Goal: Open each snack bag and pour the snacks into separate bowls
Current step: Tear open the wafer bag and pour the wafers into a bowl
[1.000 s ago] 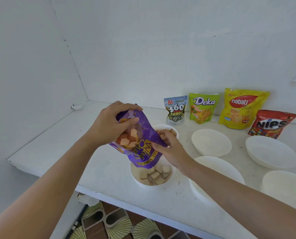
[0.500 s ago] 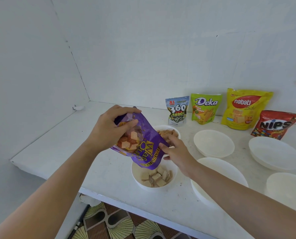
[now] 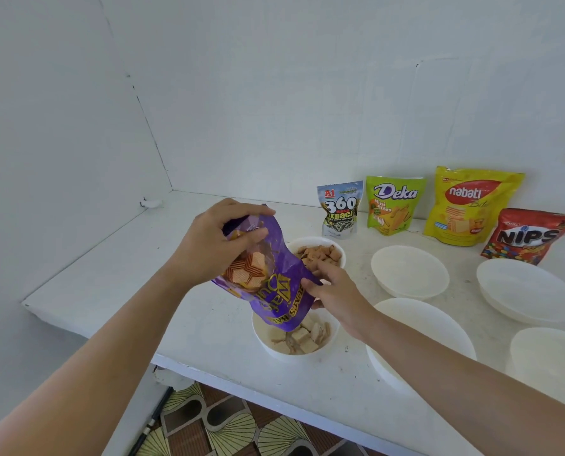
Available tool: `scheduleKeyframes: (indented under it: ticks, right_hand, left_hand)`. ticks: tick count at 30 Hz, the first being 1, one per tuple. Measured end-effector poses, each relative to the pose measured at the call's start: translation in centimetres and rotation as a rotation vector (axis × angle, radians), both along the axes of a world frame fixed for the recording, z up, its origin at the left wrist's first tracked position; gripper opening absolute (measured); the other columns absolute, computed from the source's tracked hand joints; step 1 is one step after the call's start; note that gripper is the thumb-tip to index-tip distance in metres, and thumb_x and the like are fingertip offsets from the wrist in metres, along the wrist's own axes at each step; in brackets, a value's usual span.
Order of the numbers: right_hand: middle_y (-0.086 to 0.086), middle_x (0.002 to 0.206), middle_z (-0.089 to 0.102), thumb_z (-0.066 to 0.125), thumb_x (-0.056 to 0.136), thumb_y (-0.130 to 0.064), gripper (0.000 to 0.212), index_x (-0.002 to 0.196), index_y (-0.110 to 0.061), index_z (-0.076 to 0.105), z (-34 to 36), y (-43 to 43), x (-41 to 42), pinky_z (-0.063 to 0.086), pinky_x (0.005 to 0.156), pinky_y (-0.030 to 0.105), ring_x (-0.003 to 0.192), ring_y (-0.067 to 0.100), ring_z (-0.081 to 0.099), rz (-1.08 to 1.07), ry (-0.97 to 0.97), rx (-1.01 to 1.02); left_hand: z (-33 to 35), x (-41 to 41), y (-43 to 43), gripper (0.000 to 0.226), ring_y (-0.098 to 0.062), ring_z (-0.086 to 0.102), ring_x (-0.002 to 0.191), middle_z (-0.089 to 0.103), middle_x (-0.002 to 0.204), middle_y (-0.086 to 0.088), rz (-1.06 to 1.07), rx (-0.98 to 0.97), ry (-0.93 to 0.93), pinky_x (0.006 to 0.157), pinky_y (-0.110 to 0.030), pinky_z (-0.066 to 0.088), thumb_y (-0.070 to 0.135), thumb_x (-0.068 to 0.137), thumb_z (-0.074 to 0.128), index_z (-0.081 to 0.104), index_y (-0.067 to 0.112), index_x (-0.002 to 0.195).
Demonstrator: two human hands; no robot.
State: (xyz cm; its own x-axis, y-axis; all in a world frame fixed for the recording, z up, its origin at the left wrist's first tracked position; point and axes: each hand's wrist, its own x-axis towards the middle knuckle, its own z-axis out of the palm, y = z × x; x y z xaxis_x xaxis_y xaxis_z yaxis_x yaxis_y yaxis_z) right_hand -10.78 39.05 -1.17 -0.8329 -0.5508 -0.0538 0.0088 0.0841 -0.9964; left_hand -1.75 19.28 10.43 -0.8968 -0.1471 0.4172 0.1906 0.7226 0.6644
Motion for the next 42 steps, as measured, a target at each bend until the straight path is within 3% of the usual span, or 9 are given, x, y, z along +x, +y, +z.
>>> scheduleKeyframes:
  ticks: [3,7,14,22,24,28,31,34,42]
  right_hand:
    - [0.000,0.096,0.064,0.055,0.100,-0.013,0.012,0.092,-0.021,0.059,0.4,-0.1,0.0,0.052,0.061,0.023,0.081,0.014,0.062,-0.037,0.085,0.080]
    - [-0.004,0.086,0.060,0.053,0.101,-0.008,0.007,0.102,-0.006,0.059,1.1,-0.6,-0.2,0.047,0.054,0.016,0.076,0.011,0.059,-0.118,0.089,0.011]
    - [-0.004,0.097,0.067,0.057,0.099,-0.010,0.012,0.103,-0.019,0.064,0.1,-0.7,0.5,0.047,0.066,0.021,0.087,0.014,0.064,-0.070,0.008,0.046]
    - [-0.003,0.090,0.063,0.054,0.101,-0.015,0.007,0.101,-0.010,0.059,1.2,-0.4,0.0,0.046,0.062,0.022,0.080,0.012,0.059,-0.109,0.077,0.048]
    - [-0.001,0.092,0.065,0.053,0.102,-0.014,0.007,0.101,-0.010,0.058,1.2,-0.5,0.1,0.047,0.061,0.021,0.081,0.011,0.060,-0.103,0.044,0.021]
    - [0.004,0.095,0.068,0.051,0.101,-0.009,0.012,0.107,-0.001,0.058,0.7,-0.2,-0.1,0.048,0.059,0.019,0.080,0.014,0.063,-0.111,-0.027,-0.026]
    - [0.006,0.095,0.069,0.050,0.101,-0.007,0.011,0.106,0.001,0.056,0.4,0.0,-0.2,0.049,0.064,0.024,0.081,0.015,0.063,-0.115,-0.056,-0.036]
    - [0.002,0.095,0.069,0.049,0.102,-0.007,0.008,0.103,-0.006,0.058,0.1,0.1,0.0,0.050,0.062,0.024,0.080,0.014,0.064,-0.095,-0.080,-0.026]
    - [-0.007,0.090,0.069,0.050,0.102,-0.010,0.013,0.112,-0.007,0.058,0.2,-0.3,0.7,0.046,0.054,0.010,0.067,-0.004,0.063,-0.081,-0.063,0.013]
  left_hand:
    - [0.3,0.0,-0.7,0.028,-0.007,0.063,0.112,0.069,0.114,0.012,0.032,0.029,0.022,0.099,-0.035,0.051,0.020,0.092,0.074,0.075,0.037,0.114]
    - [0.9,-0.1,-1.1,0.027,-0.007,0.066,0.110,0.070,0.118,0.017,0.067,0.099,0.066,0.097,-0.040,0.055,0.019,0.093,0.073,0.075,0.036,0.114]
    - [0.1,-0.4,0.4,0.029,-0.008,0.062,0.109,0.069,0.110,0.007,-0.010,-0.025,-0.007,0.096,-0.023,0.049,0.020,0.090,0.076,0.075,0.035,0.115]
    - [1.6,0.2,-1.2,0.027,-0.011,0.066,0.109,0.069,0.122,0.017,0.041,0.043,0.001,0.096,-0.045,0.056,0.027,0.092,0.073,0.073,0.041,0.116]
    - [2.0,0.5,-1.2,0.034,-0.007,0.063,0.113,0.067,0.121,0.015,0.014,-0.022,-0.018,0.098,-0.043,0.054,0.035,0.090,0.074,0.069,0.044,0.122]
    - [2.8,1.3,-1.9,0.070,-0.010,0.059,0.110,0.059,0.118,0.008,-0.013,-0.246,-0.181,0.095,-0.038,0.053,0.050,0.079,0.077,0.044,0.059,0.140]
    - [2.3,1.6,-2.4,0.080,-0.011,0.063,0.117,0.061,0.132,0.013,-0.061,-0.136,-0.261,0.099,-0.042,0.055,0.048,0.079,0.077,0.032,0.063,0.144]
    - [0.9,1.7,-1.8,0.074,-0.005,0.067,0.113,0.063,0.131,0.021,-0.089,-0.047,-0.256,0.095,-0.038,0.058,0.045,0.084,0.073,0.034,0.060,0.145]
    - [-0.2,1.1,-1.3,0.058,-0.012,0.068,0.110,0.068,0.124,0.021,0.011,-0.096,-0.090,0.091,-0.045,0.058,0.042,0.088,0.073,0.047,0.057,0.137]
